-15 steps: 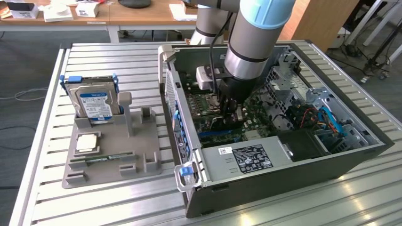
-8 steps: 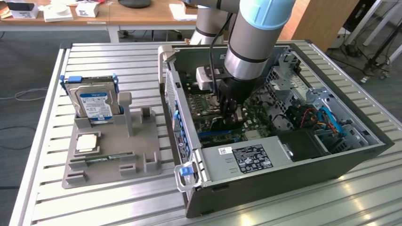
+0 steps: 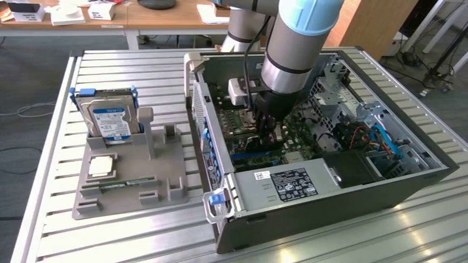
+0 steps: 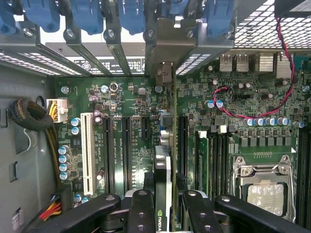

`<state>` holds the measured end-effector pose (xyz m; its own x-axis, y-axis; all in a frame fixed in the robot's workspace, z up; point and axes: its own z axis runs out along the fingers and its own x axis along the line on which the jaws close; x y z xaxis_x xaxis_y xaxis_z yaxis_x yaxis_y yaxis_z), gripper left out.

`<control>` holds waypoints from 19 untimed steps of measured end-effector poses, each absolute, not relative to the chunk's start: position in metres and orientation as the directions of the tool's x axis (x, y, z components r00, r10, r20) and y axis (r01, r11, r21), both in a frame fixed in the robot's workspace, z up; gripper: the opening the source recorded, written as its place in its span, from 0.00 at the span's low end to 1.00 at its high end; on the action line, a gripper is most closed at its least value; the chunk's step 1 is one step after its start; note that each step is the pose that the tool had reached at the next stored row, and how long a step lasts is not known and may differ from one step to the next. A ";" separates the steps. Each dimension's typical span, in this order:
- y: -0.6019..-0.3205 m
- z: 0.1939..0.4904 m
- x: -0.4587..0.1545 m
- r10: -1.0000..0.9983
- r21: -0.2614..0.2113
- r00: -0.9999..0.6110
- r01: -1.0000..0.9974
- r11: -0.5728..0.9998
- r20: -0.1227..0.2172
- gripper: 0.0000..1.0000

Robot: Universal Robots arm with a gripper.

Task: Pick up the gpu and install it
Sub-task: 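Insert the gpu into the slot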

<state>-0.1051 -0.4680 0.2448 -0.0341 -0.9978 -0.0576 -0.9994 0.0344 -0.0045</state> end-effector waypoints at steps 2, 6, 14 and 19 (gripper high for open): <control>-0.468 0.245 -0.105 -0.998 -0.005 -0.034 -0.999 0.034 -0.058 0.27; -0.468 0.245 -0.105 -0.998 -0.005 -0.034 -0.999 0.034 -0.058 0.27; -0.468 0.245 -0.105 -0.998 -0.005 -0.034 -0.999 0.034 -0.058 0.27; -0.469 0.245 -0.105 -0.998 -0.005 -0.034 -0.999 0.034 -0.058 0.27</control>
<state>-0.1051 -0.4694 0.2445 -0.0341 -0.9977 -0.0583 -0.9994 0.0344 -0.0046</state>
